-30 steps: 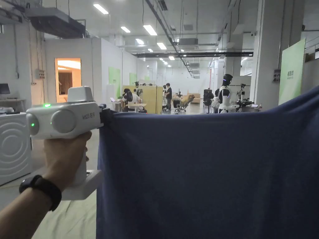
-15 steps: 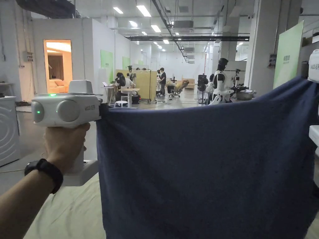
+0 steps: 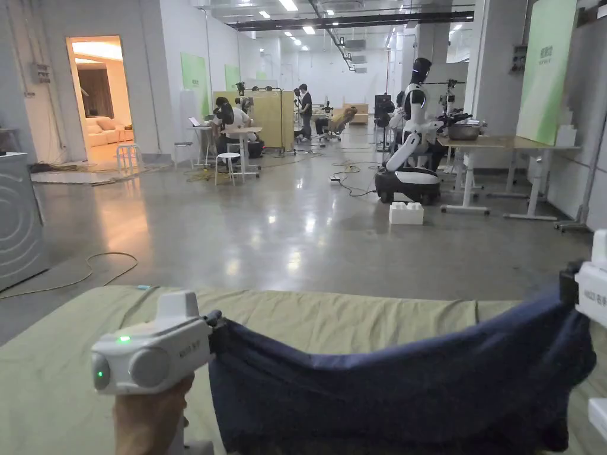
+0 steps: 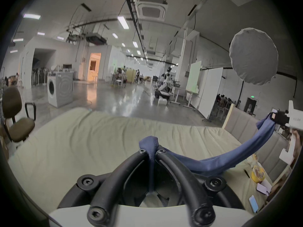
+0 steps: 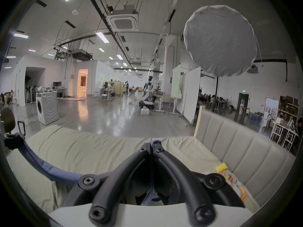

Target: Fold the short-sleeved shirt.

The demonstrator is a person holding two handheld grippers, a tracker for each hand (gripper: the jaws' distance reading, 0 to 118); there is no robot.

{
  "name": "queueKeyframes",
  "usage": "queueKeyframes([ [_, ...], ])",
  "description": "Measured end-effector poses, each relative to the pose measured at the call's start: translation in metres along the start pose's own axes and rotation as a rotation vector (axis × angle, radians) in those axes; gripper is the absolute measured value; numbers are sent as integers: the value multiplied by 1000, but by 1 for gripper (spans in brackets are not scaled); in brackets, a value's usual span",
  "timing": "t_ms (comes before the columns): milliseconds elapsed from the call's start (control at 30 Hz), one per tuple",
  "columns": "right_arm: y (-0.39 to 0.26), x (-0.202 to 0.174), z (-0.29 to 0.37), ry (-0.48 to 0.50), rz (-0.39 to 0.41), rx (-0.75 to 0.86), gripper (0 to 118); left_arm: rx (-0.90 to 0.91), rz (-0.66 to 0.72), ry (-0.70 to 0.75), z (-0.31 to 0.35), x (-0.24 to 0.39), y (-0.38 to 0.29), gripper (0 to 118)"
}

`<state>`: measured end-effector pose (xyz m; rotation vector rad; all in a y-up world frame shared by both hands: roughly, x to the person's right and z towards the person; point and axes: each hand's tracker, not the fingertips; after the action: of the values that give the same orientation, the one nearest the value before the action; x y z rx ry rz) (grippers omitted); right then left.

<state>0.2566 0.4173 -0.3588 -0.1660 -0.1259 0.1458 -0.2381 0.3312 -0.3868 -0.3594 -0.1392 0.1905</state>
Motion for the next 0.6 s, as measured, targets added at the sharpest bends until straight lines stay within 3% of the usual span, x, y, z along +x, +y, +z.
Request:
queueKeyframes([
  [67, -33, 3, 25, 19, -14, -46, 2, -9, 3, -17, 18, -4, -30, 4],
  [100, -48, 6, 42, 27, 39, -39, 2, -19, -1, -12, 32, -5, -47, 4],
  [200, -98, 19, 88, 77, -75, -144, 2, -49, 31, -39, 73, -18, -89, 4],
  [600, -224, 42, 259, 67, -129, -338, 2, -192, 2, -36, 227, -45, -226, 4],
])
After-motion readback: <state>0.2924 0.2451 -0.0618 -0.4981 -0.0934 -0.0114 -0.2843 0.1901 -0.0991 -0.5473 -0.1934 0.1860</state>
